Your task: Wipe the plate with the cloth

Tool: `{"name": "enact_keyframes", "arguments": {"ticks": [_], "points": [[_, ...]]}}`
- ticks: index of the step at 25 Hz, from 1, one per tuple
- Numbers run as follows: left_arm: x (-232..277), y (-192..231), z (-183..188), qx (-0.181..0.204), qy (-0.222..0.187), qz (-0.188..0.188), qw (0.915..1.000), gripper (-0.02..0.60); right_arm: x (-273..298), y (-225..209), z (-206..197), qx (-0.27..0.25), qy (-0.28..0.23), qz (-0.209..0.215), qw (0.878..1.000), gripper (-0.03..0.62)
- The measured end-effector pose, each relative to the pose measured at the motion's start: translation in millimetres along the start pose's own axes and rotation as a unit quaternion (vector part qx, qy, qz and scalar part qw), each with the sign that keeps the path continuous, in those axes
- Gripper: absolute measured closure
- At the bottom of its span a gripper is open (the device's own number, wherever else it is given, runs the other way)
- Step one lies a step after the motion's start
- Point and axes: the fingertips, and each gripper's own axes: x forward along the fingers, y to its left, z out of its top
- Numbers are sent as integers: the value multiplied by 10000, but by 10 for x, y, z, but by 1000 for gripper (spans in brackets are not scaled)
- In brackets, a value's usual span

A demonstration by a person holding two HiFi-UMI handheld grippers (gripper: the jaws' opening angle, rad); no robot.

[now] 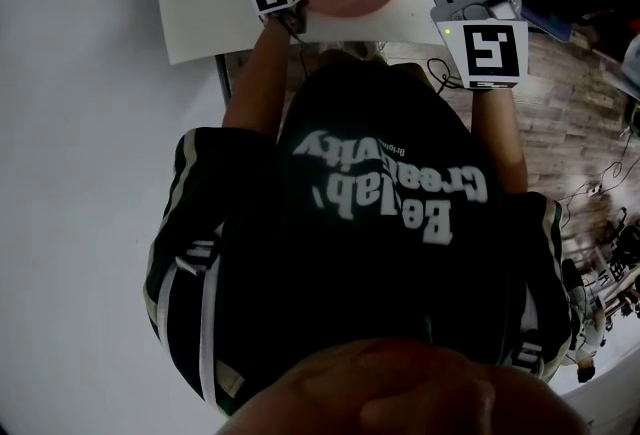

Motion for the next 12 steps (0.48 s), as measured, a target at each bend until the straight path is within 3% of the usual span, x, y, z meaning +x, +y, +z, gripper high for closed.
{"name": "enact_keyframes", "arguments": {"ticks": [6, 7, 9, 10, 12], "points": [[11, -126, -86, -95, 212, -264, 9994, 531, -134, -21, -92, 31, -29, 25, 10000, 479], [-17, -213, -89, -105, 237, -408, 9988, 499, -186, -42, -100, 45, -24, 44, 10000, 479], [-92, -406, -33, -161, 236, -771, 9966, 336, -248, -81, -124, 47, 4, 96, 9999, 479], [-140, -480, 20, -133, 185, -857, 9961, 301, -271, -100, -141, 42, 26, 116, 9999, 479], [-272, -546, 161, 92, -14, -777, 9969, 301, -316, -127, -167, 59, 56, 136, 9999, 479]]}}
